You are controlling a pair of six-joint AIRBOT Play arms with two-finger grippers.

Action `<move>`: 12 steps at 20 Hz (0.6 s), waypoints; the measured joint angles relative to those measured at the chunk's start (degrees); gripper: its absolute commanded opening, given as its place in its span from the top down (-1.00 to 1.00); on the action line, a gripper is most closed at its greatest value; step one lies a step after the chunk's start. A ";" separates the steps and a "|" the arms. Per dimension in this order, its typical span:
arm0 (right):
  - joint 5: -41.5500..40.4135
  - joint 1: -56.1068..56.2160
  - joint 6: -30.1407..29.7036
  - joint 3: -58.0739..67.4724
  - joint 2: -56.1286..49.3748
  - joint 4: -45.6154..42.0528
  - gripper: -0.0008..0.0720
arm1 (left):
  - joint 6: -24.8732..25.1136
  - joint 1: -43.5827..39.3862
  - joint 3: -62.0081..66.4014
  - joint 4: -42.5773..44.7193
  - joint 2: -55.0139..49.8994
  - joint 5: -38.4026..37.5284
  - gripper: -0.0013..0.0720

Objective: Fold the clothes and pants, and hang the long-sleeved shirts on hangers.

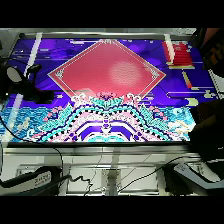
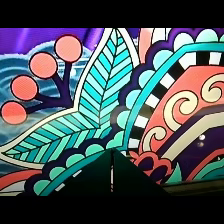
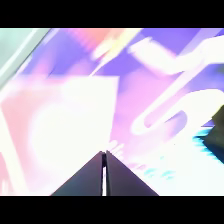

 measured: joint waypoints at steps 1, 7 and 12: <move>0.20 6.88 -0.63 0.00 0.07 -0.22 0.93 | 0.00 0.00 0.00 0.00 0.00 0.00 0.92; 3.56 45.68 -2.25 0.00 0.15 -9.68 0.93 | 0.00 0.00 0.00 0.00 0.00 -0.02 0.92; 5.64 63.89 1.49 0.00 0.02 -31.63 0.93 | 0.00 0.00 0.00 -0.02 -0.02 -0.02 0.92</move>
